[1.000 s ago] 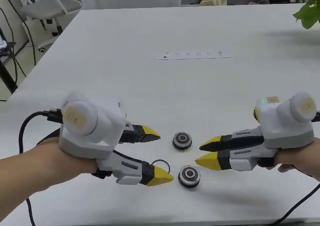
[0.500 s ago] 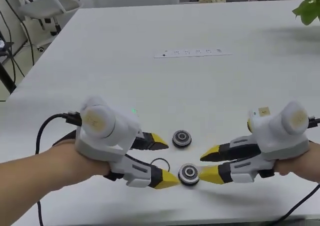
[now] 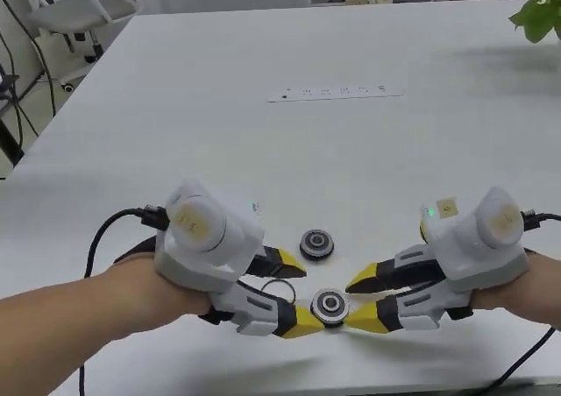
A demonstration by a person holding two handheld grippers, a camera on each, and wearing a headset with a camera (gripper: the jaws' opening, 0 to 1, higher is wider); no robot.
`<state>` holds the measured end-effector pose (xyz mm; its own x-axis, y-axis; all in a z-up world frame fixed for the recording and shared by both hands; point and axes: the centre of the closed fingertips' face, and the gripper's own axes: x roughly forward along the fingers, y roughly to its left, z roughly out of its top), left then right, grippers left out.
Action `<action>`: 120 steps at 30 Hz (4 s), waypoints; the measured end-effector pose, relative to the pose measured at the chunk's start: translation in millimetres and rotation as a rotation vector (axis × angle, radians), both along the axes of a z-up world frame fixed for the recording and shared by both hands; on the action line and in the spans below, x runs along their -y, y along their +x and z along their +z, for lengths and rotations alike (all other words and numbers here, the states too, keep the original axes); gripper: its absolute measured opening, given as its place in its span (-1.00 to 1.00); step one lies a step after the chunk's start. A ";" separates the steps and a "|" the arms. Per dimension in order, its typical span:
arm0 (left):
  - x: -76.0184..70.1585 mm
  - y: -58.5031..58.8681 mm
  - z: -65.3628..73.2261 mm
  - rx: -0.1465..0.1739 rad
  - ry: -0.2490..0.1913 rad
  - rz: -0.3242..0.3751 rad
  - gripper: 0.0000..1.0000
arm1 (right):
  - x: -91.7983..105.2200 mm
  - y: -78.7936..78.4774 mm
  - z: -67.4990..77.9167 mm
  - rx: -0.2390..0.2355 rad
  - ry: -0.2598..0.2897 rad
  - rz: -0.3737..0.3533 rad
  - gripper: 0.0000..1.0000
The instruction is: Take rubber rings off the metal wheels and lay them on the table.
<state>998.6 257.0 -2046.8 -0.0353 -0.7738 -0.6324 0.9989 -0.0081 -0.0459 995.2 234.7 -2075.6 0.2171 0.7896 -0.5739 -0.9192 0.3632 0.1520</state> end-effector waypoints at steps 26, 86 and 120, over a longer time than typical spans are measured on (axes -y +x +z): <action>18.9 -4.4 -13.2 -0.002 0.006 -0.014 -0.71 | -3.8 -3.4 -2.6 0.004 0.005 0.009 -0.62; 19.4 0.1 -14.8 0.094 -0.003 0.003 -0.86 | 5.1 -0.1 -7.8 -0.107 0.038 -0.092 -1.00; 20.0 -0.6 -15.2 0.103 0.008 0.009 -0.86 | 1.6 1.0 14.1 -0.235 0.207 -0.211 -1.00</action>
